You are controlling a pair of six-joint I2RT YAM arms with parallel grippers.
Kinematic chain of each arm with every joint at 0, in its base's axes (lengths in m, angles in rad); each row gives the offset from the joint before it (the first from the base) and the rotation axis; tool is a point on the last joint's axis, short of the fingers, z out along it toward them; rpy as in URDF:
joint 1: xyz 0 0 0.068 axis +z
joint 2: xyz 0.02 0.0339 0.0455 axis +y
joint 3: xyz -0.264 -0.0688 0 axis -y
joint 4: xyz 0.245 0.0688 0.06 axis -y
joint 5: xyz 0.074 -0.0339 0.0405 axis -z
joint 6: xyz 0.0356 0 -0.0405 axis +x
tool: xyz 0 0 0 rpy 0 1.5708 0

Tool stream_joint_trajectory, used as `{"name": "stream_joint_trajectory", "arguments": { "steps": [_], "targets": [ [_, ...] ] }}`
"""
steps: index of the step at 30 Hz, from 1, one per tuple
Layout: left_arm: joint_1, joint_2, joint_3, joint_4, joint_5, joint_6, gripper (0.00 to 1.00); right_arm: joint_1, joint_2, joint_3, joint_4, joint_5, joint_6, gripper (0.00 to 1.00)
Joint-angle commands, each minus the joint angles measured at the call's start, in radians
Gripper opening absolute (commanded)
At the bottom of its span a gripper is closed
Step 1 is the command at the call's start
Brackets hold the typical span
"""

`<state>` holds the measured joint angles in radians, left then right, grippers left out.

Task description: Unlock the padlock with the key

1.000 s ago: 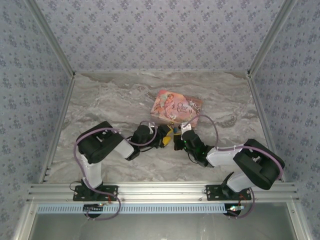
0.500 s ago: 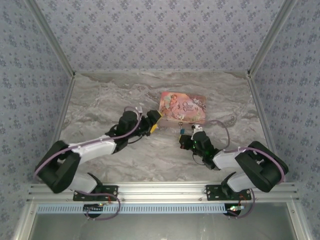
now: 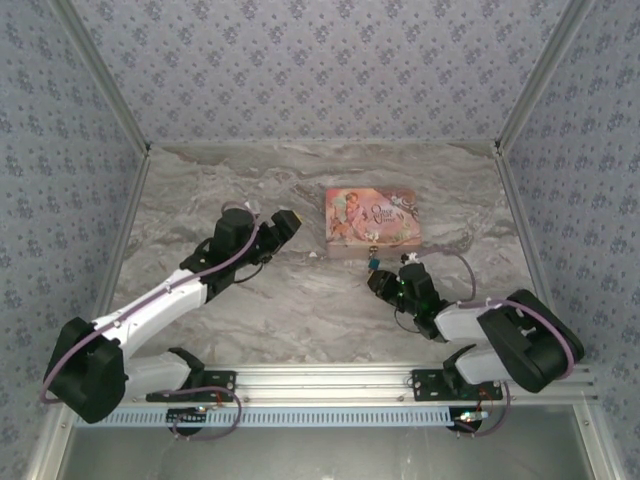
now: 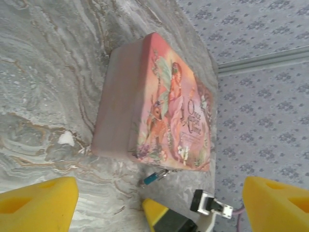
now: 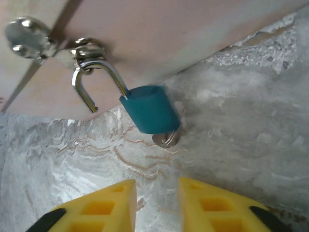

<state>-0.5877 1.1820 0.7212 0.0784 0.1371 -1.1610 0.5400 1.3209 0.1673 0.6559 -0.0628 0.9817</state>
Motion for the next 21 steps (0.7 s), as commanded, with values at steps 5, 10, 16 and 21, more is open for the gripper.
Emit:
{"name": "stream_joint_trajectory", "arguments": {
  "steps": [5, 10, 16, 21],
  "targets": [
    [0.041, 0.045, 0.068, -0.069, 0.006, 0.087, 0.88, -0.028, -0.339, -0.01, -0.405, 0.115, -0.109, 0.57],
    [0.053, 0.139, 0.13, -0.059, 0.068, 0.139, 0.88, -0.155, -0.604, -0.062, -0.404, -0.063, -0.252, 0.78],
    [0.063, 0.309, 0.236, -0.016, 0.192, 0.18, 0.89, -0.373, -0.567, -0.059, -0.269, -0.406, -0.283, 0.93],
    [0.062, 0.438, 0.324, 0.019, 0.287, 0.192, 0.89, -0.384, -0.353, -0.006, -0.113, -0.509, -0.316, 0.9]
  ]
}}
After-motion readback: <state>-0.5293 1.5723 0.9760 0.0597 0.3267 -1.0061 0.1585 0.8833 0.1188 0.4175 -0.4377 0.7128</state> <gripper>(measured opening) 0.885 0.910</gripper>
